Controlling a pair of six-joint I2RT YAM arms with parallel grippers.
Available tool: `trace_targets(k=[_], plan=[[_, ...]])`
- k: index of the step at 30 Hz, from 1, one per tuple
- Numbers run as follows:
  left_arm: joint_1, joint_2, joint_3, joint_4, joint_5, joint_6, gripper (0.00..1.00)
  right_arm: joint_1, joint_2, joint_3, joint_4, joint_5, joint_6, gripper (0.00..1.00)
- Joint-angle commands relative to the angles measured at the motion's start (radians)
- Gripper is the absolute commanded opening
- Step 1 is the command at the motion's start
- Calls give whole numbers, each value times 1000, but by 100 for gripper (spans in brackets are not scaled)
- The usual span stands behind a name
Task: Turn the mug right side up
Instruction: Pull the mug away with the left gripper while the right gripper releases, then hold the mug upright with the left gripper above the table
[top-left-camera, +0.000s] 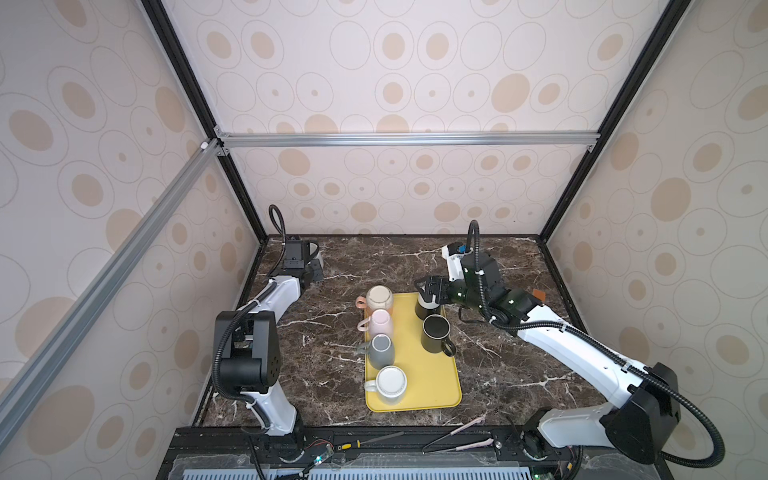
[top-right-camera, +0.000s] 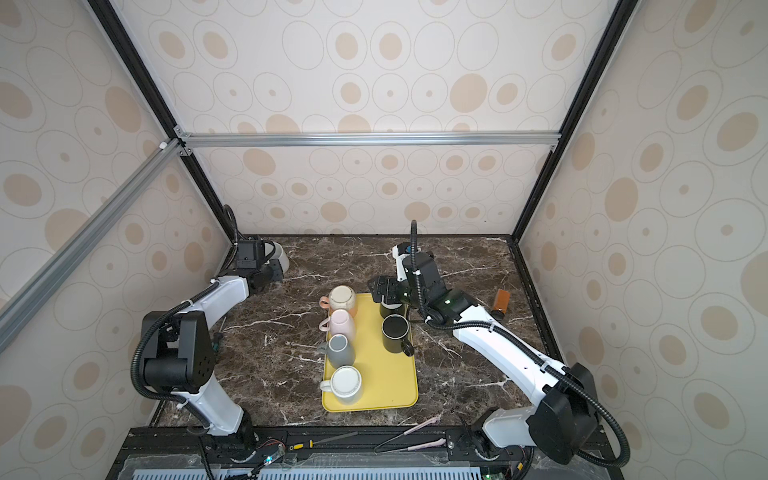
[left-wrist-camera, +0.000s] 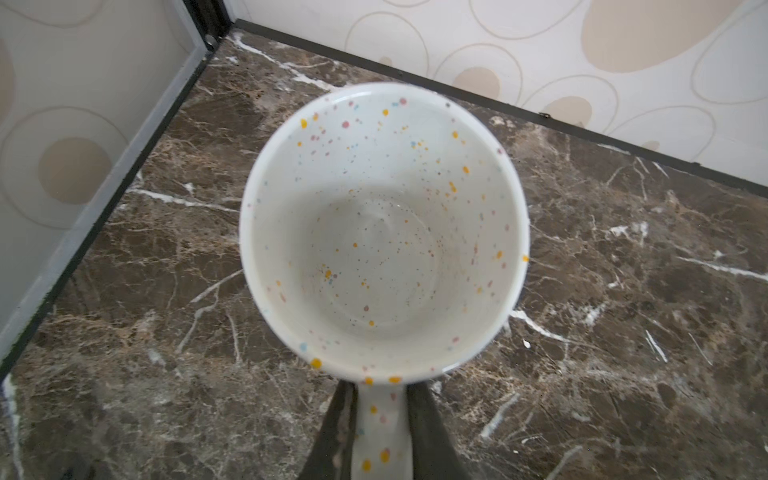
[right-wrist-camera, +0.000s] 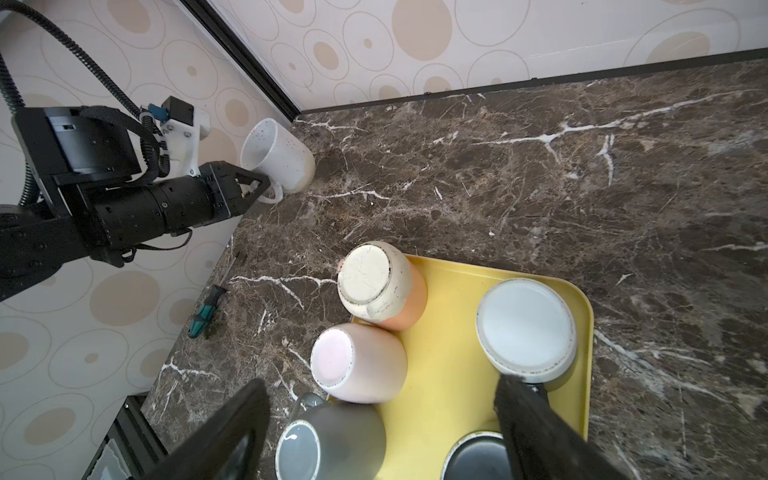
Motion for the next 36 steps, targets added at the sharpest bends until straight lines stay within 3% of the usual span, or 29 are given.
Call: trace_targets(k=[1, 36], plan=[[7, -5, 71, 108, 5, 44, 0, -9, 23, 36, -18, -25, -13, 88], [14, 27, -48, 193, 46, 57, 0, -15, 8, -12, 2, -51, -35, 88]])
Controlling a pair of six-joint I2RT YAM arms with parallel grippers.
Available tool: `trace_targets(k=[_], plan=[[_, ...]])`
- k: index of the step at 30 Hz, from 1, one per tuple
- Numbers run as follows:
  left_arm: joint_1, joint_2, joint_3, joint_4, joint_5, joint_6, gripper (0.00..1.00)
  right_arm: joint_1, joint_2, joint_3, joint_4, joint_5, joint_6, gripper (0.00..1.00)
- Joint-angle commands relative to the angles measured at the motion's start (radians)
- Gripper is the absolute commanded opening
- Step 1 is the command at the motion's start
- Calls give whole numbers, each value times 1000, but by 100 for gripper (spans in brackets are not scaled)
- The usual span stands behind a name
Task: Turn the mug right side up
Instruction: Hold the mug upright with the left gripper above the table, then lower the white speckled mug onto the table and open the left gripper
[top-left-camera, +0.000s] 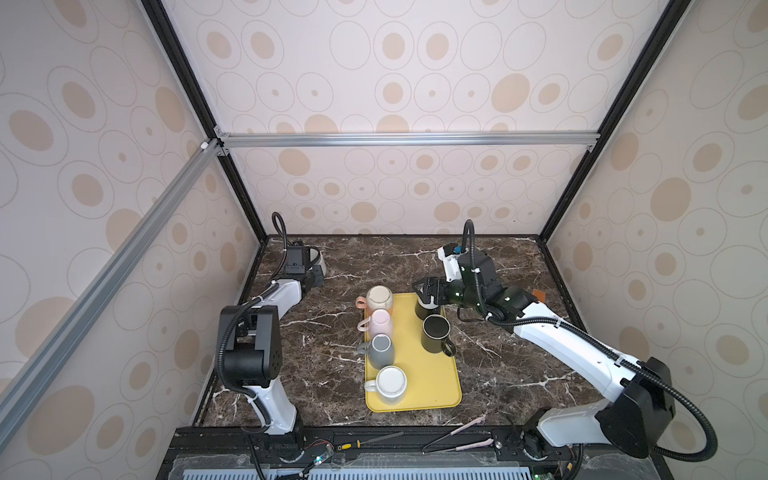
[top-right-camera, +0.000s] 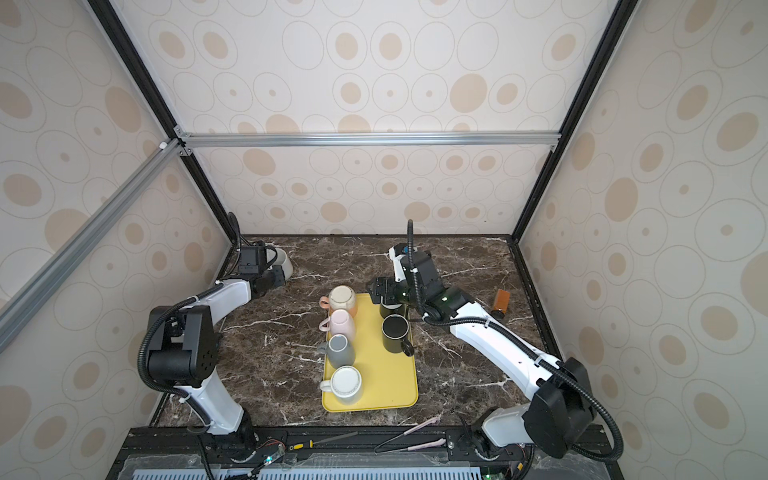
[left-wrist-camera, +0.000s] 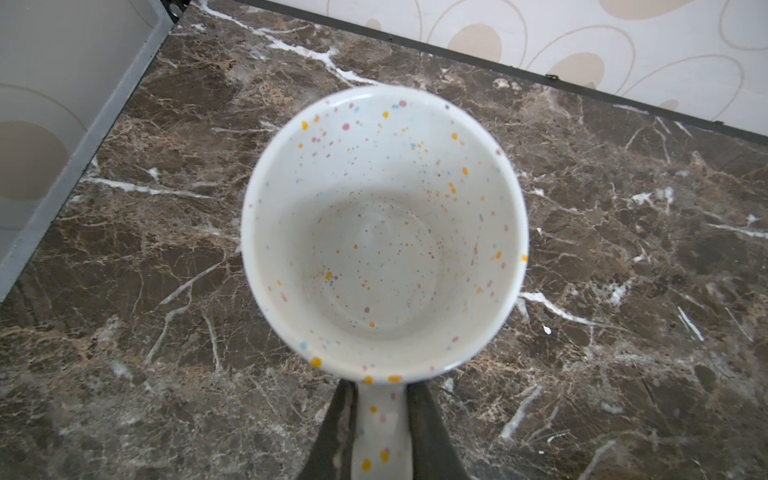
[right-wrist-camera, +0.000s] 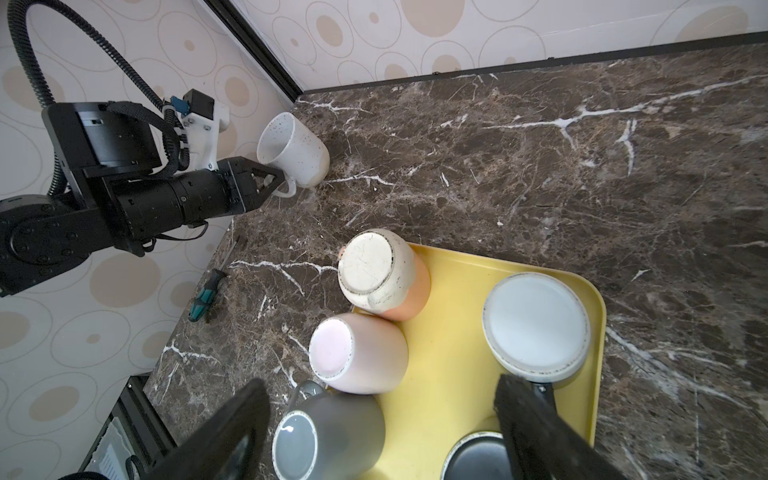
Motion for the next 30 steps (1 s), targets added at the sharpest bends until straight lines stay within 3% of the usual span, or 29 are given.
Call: trace_targets(k=[1, 24, 27, 29, 30], plan=[[3, -18, 3, 122, 5, 9, 0, -6, -15, -15, 12, -8, -15, 88], [2, 22, 9, 104, -13, 23, 0, -5, 4, -23, 5, -17, -27, 88], [2, 18, 5, 105, -20, 29, 16, -6, 5, -24, 4, -20, -27, 88], [2, 10, 4, 102, -29, 37, 37, -5, 5, -23, 3, -20, -29, 88], [2, 6, 4, 98, -36, 42, 53, -5, 5, -23, 3, -22, -30, 88]])
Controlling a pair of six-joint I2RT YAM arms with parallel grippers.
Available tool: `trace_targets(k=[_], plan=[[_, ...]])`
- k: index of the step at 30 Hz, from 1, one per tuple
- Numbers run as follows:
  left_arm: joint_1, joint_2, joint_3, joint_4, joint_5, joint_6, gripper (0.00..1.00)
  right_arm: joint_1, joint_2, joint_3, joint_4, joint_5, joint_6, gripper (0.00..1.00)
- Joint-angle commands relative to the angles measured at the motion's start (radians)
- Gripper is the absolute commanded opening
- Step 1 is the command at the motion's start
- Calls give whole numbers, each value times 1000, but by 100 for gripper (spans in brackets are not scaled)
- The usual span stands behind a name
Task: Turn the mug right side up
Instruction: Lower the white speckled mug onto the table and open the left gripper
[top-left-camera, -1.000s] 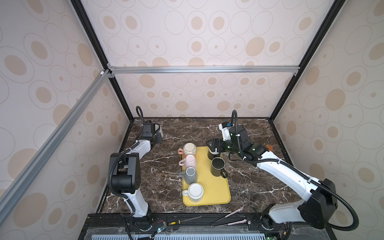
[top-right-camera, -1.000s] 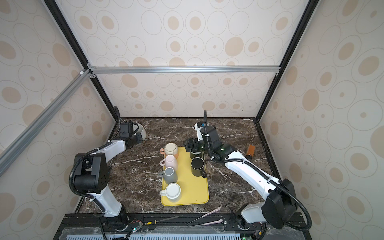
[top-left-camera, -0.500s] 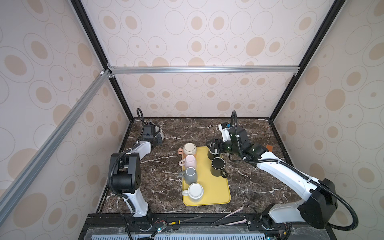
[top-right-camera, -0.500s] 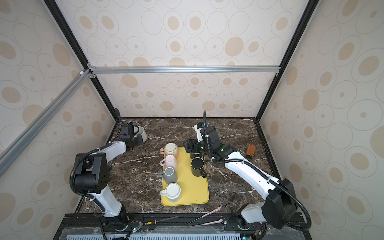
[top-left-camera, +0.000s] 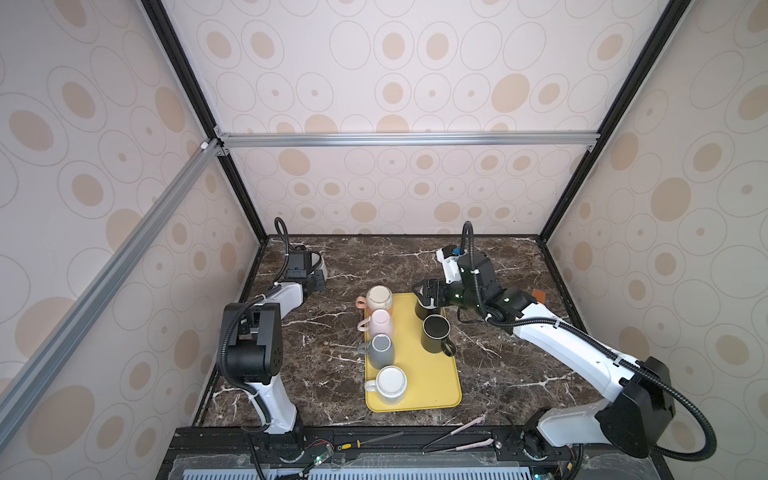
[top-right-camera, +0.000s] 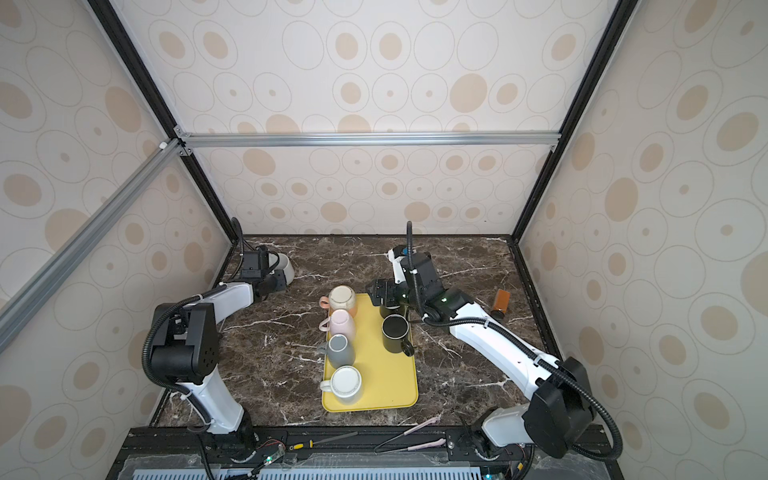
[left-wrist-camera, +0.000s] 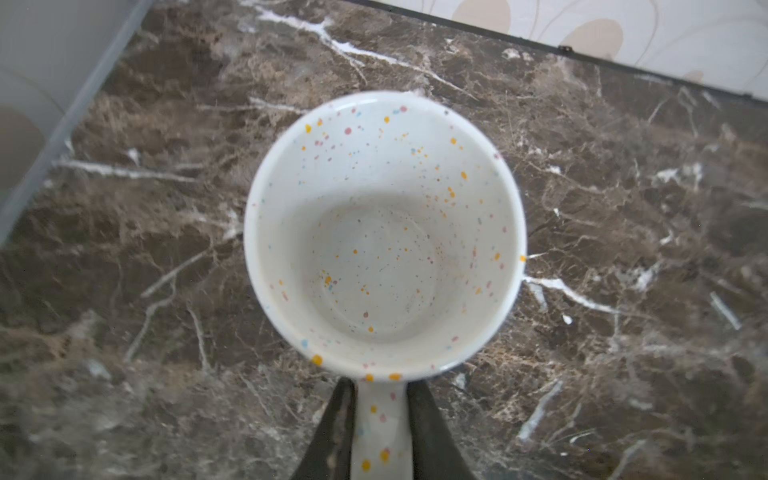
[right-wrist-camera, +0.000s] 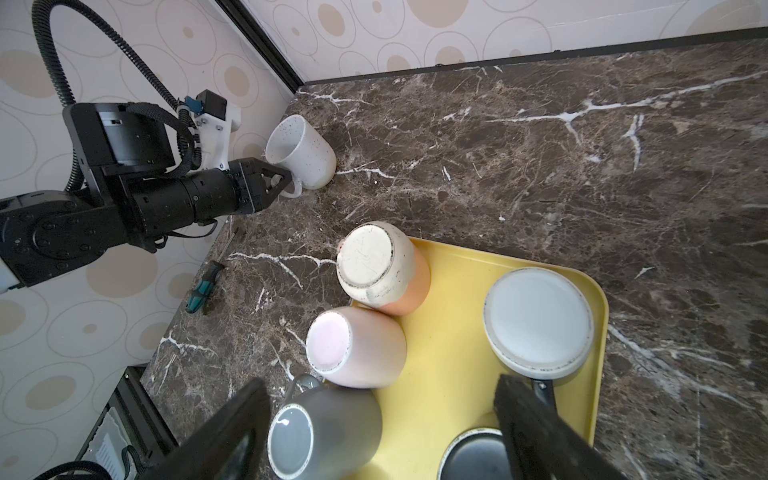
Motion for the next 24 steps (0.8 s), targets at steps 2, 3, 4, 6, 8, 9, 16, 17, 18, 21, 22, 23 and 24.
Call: trace_targets(k=[2, 3, 4, 6, 8, 9, 16, 17, 18, 21, 22, 23, 24], plan=[[2, -30, 42, 37, -51, 36, 77, -5, 6, -10, -5, -14, -16, 87], [2, -37, 46, 30, -62, 43, 89, -6, 6, -9, -6, -15, -17, 87], [2, -42, 50, 23, -70, 50, 95, -6, 8, -8, -8, -15, -19, 87], [2, -59, 67, 2, -88, 58, 100, -5, 8, -7, -14, -15, -23, 87], [-3, -93, 72, -2, -87, 67, 100, -5, 2, -7, -20, -17, -34, 87], [-8, -116, 74, -1, -92, 70, 100, -6, -5, -8, -23, -13, -43, 87], [-133, -266, 95, -12, -103, 148, 100, -5, -104, -76, 39, 7, -180, 87], [-168, -289, 91, -26, -122, 174, 100, -5, -119, -86, 44, 4, -208, 87], [-210, -316, 84, -47, -140, 208, 100, -5, -139, -99, 54, -8, -239, 87], [-342, -409, 33, -95, -204, 298, 100, -6, -209, -168, 117, -51, -313, 92], [-372, -446, 6, -102, -208, 311, 100, -6, -236, -197, 145, -62, -339, 94], [-394, -504, -28, -111, -187, 321, 100, -5, -267, -228, 180, -65, -357, 97], [-405, -569, -73, -106, -169, 316, 100, -6, -293, -254, 201, -55, -368, 100]])
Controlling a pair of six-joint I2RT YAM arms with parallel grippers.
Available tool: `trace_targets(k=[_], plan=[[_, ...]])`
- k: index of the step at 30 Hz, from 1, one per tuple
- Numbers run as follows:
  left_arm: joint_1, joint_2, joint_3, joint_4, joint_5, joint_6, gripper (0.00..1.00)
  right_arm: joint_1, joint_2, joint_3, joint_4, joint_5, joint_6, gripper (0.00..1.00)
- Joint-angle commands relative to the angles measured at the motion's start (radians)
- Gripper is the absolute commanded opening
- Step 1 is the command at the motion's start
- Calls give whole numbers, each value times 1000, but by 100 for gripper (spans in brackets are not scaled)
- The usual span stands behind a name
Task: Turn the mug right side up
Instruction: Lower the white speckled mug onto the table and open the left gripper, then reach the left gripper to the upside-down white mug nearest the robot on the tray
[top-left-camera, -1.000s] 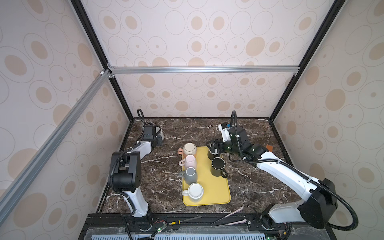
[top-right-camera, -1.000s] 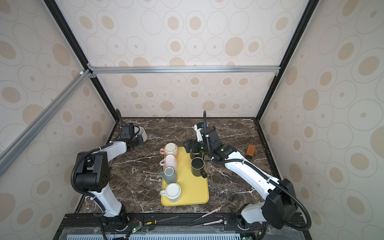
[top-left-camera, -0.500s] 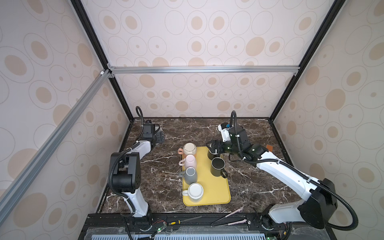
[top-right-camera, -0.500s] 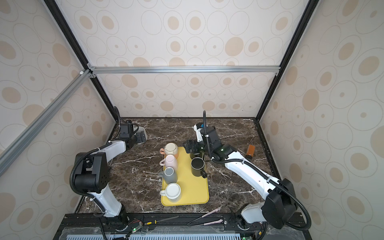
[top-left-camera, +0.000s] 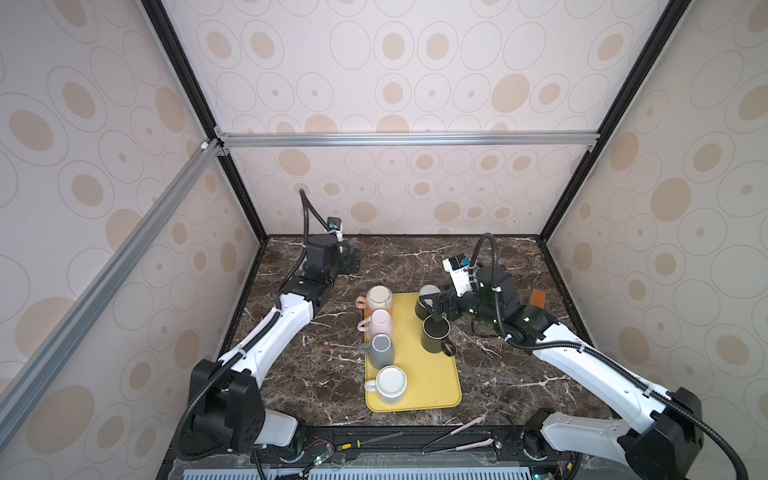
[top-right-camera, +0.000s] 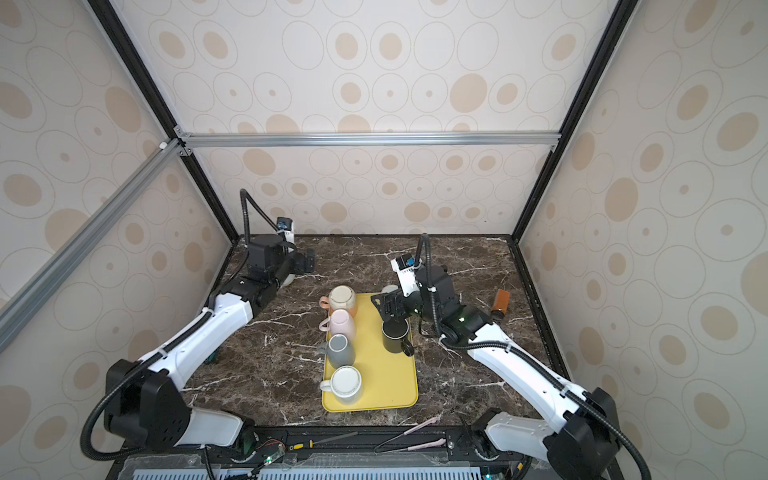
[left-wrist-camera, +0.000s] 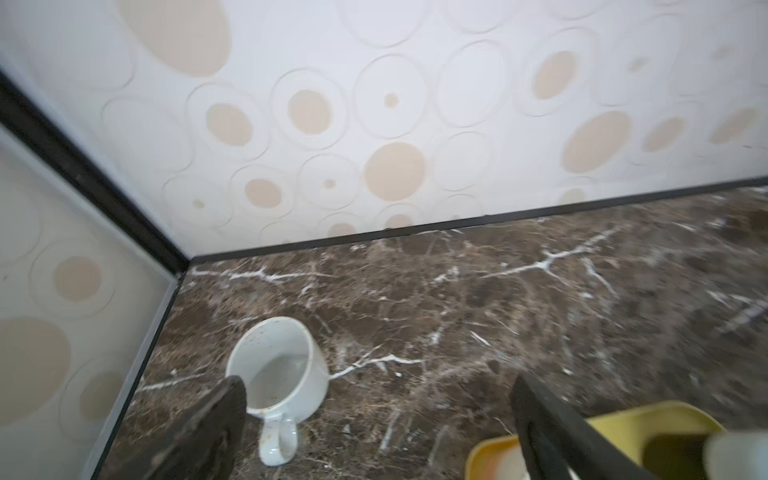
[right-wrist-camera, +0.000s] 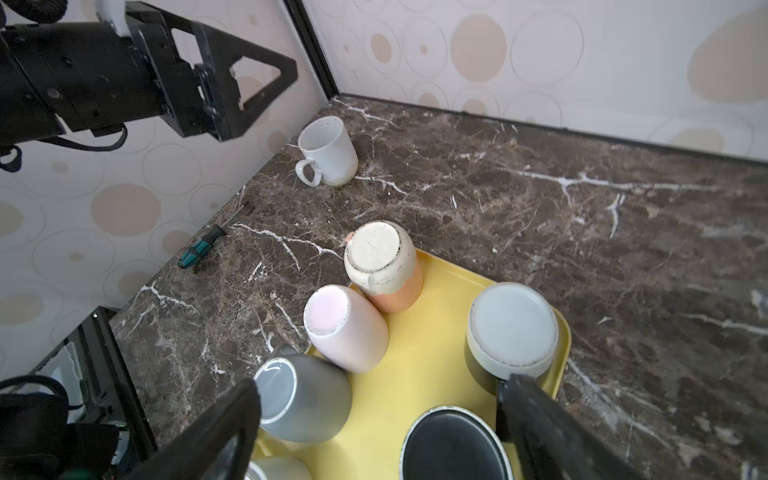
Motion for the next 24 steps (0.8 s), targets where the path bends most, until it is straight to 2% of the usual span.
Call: trace_targets(k=[1, 3, 5, 8, 12, 16, 19, 22, 24], plan=[[-45, -197, -125, -48, 4, 75, 100, -5, -86, -78, 103, -22, -123, 98], [-47, -369, -262, 42, 77, 55, 100, -5, -100, -83, 71, -31, -154, 98], [-47, -534, -393, 139, 100, 34, 100, -7, -99, -79, 49, -21, -171, 98], [-46, -675, -464, 126, 135, 29, 100, -7, -104, -88, 47, -13, -181, 98], [-48, -677, -419, -101, 356, 154, 100, -7, -109, -77, 25, -62, -209, 98], [-50, -631, -348, -348, 463, 210, 100, -7, -91, -54, -14, -147, -241, 98], [-54, -614, -304, -501, 509, 248, 100, -4, -75, -57, -3, -151, -247, 98], [-57, -611, -273, -549, 627, 261, 100, -5, -57, -53, -2, -150, -259, 99], [-60, -581, -241, -564, 628, 254, 100, -4, -53, -49, 1, -145, -262, 99]])
